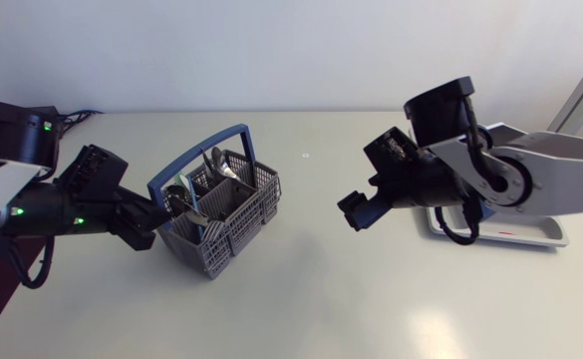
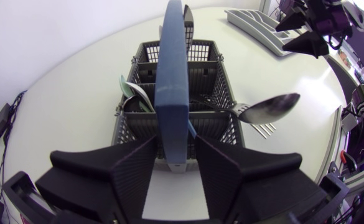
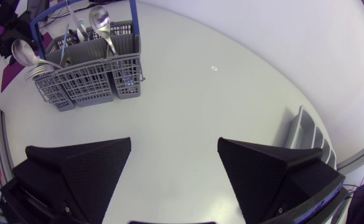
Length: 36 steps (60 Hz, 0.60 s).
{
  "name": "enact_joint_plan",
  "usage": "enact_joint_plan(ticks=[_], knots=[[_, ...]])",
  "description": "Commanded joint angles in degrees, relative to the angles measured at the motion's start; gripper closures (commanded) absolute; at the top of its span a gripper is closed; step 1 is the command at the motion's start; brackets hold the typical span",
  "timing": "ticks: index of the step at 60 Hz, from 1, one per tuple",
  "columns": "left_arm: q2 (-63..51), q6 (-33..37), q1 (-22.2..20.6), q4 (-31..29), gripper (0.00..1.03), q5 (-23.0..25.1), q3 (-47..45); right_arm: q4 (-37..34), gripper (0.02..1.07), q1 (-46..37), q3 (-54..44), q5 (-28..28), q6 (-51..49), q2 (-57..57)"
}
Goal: Sort the cutlery from the basket into the organizer compartments.
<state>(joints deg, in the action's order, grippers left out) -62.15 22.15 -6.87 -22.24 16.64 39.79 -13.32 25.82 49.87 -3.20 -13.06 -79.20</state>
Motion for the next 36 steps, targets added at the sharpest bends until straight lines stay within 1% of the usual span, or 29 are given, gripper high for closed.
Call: enact_joint_plan(ticks=[1,4,8,10,12,13,15,17,18,19,20,22,26,27,30,34,36], knots=[[4.1,2.0,1.4,-1.8,0.38,1.1,-1.5,-0.3,0.11,0.4,3.9,-0.1,1.6,-4.3],[6.6,2.8,2.7,-3.2,0.38,1.4,-1.9,-0.2,0.14,0.4,6.4,-0.2,2.2,-7.4],[8.5,4.1,4.0,-4.7,0.39,1.8,-2.5,-0.3,0.22,0.4,9.3,-1.3,3.2,-10.6],[9.3,5.4,5.5,-5.7,0.39,2.8,-3.0,-0.4,0.28,0.4,10.9,-2.3,4.1,-12.4],[9.7,6.6,6.9,-6.0,0.45,3.7,-3.7,-0.5,0.35,0.4,12.2,-3.3,4.7,-13.6],[9.7,6.9,7.4,-6.0,0.47,4.1,-3.8,-0.5,0.39,0.4,12.9,-3.7,5.1,-14.3],[9.7,8.1,9.8,-5.9,0.55,5.5,-4.5,-0.4,0.48,0.4,14.2,-4.4,5.8,-15.6],[9.4,8.9,11.6,-5.9,0.61,7.0,-4.8,-0.4,0.53,0.5,15.2,-4.7,6.3,-16.7],[9.2,9.2,12.4,-5.9,0.65,7.7,-5.0,-0.3,0.59,0.5,16.0,-4.9,6.6,-17.5],[8.5,10.2,13.8,-5.9,0.71,8.8,-5.2,-0.2,0.61,0.5,16.3,-4.9,6.6,-17.9],[8.0,10.6,14.7,-5.8,0.75,9.3,-5.3,-0.1,0.64,0.5,17.0,-5.1,6.8,-18.7],[7.0,11.5,15.8,-5.7,0.79,9.7,-5.5,-0.1,0.69,0.5,18.0,-5.8,7.0,-19.8],[5.1,13.1,17.9,-5.4,0.87,10.7,-5.4,-0.1,0.82,0.5,20.1,-6.1,7.2,-22.1],[4.5,13.5,18.5,-5.3,0.91,11.0,-5.4,0.0,0.83,0.5,20.4,-6.2,7.3,-22.5],[2.7,14.3,19.7,-4.6,0.98,11.8,-5.4,0.1,0.86,0.7,21.9,-6.8,7.8,-24.2],[0.1,15.3,20.1,-4.0,1.0,12.4,-5.5,0.1,0.91,1.1,24.2,-7.6,8.6,-26.3],[-0.5,15.5,20.2,-3.9,1.0,12.4,-5.5,0.1,0.92,1.2,24.5,-7.6,8.7,-26.5]])
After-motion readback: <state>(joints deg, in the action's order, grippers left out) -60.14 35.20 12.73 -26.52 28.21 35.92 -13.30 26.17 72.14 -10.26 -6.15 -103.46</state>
